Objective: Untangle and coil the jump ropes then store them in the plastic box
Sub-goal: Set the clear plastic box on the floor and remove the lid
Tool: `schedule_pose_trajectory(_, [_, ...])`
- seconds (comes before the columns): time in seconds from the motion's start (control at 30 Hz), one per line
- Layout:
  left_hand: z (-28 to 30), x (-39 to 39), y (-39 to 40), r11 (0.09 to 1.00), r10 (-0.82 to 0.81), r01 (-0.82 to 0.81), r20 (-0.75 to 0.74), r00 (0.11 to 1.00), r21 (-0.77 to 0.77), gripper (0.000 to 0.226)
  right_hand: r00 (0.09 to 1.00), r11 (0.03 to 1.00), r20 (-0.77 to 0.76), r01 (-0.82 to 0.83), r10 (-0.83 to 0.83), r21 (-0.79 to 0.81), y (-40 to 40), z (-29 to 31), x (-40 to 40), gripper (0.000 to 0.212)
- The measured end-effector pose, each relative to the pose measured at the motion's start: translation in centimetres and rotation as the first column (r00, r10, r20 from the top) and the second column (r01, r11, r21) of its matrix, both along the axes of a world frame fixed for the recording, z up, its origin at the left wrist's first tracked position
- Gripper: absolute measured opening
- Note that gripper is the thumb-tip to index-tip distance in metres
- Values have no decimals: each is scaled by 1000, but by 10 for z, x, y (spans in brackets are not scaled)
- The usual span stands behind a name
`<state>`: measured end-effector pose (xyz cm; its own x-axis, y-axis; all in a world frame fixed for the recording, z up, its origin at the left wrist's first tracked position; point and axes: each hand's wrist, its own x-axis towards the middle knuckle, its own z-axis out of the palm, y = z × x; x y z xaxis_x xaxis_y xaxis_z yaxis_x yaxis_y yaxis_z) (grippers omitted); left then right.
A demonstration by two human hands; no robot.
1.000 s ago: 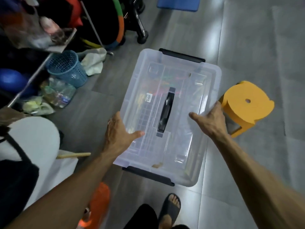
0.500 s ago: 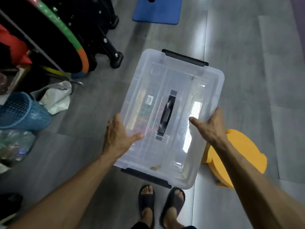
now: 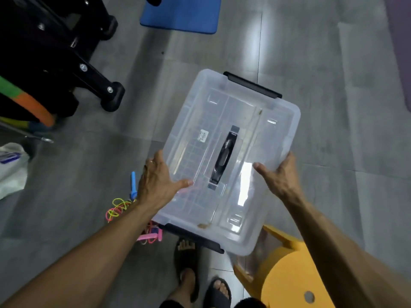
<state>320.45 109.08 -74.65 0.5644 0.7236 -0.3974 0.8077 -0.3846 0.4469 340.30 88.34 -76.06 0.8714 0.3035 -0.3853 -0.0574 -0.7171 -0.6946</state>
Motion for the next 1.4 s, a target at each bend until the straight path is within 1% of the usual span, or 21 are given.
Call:
schedule_pose_trajectory(0.17, [-45,94,34,999,-47,47,-35,998,1,117,998,995,-44,53,-50,84,25,-57,83,68])
schedule_pose_trajectory(0.23, [-65,129,44,998,-68,68,-56,996,1,115,996,995,-76,48,-42,87,30,-78,115,63])
schedule_pose_trajectory(0.33, [-97,184,50,997,-74,74,-81,994,-4,111,996,998,-82,46,-42,44,36,-113,167,71])
schedule_pose_trajectory(0.5, [-180,286,58,999,-31,25,-141,990,-40,118,989,1000,-147,7,-3,24,50,-199,269,77])
schedule_pose_trajectory(0.67, [-248,374,71,999,-2,-7,-160,987,-53,118,990,996,-132,-51,42,-67,56,-271,355,81])
schedule_pose_trajectory(0.83, [-278,421,89,998,-24,13,-208,978,-53,121,994,997,-105,-10,1,-81,63,-295,383,77])
schedule_pose_trajectory(0.87, [-280,428,90,999,-27,21,-228,973,-32,119,994,998,-112,0,-8,-69,65,-294,383,74])
schedule_pose_trajectory(0.93, [-281,441,85,996,-41,58,-246,968,61,107,988,999,-149,20,-26,-45,72,-295,377,69])
schedule_pose_trajectory(1.0, [-275,455,67,984,-104,134,-225,969,119,93,978,999,-208,10,-20,-48,77,-293,365,66])
schedule_pose_trajectory(1.03, [-273,463,54,977,-156,182,-212,965,109,93,972,997,-233,-7,-10,-71,77,-289,359,61])
schedule_pose_trajectory(1.07, [-272,472,39,972,-204,222,-204,957,71,96,968,993,-253,-35,5,-113,75,-281,355,51])
schedule_pose_trajectory(1.1, [-272,482,25,969,-236,246,-208,949,20,102,971,982,-237,-67,23,-178,71,-276,354,43])
schedule_pose_trajectory(1.13, [-273,491,14,968,-249,250,-227,942,-24,110,983,966,-179,-91,48,-243,66,-270,357,41])
schedule_pose_trajectory(1.2, [-278,505,-3,966,-258,253,-287,923,-55,125,991,936,-15,-127,129,-330,62,-262,382,43])
schedule_pose_trajectory(1.23, [-281,509,-7,962,-270,268,-315,910,-50,130,979,934,90,-142,181,-329,66,-262,400,39])
schedule_pose_trajectory(1.27, [-283,511,-10,959,-278,281,-335,900,-41,132,956,941,180,-171,230,-292,73,-260,420,35])
schedule_pose_trajectory(1.3, [-285,513,-11,957,-283,290,-345,895,-35,133,926,941,247,-220,284,-257,83,-262,439,39])
schedule_pose_trajectory(1.33, [-286,514,-11,954,-292,300,-348,891,-33,133,900,928,276,-270,338,-256,95,-265,458,47])
schedule_pose_trajectory(1.37, [-287,515,-11,949,-304,312,-349,886,-34,133,890,914,262,-305,373,-267,106,-271,473,54])
schedule_pose_trajectory(1.4, [-288,515,-10,945,-315,324,-349,882,-34,134,898,902,196,-337,394,-270,116,-275,486,56])
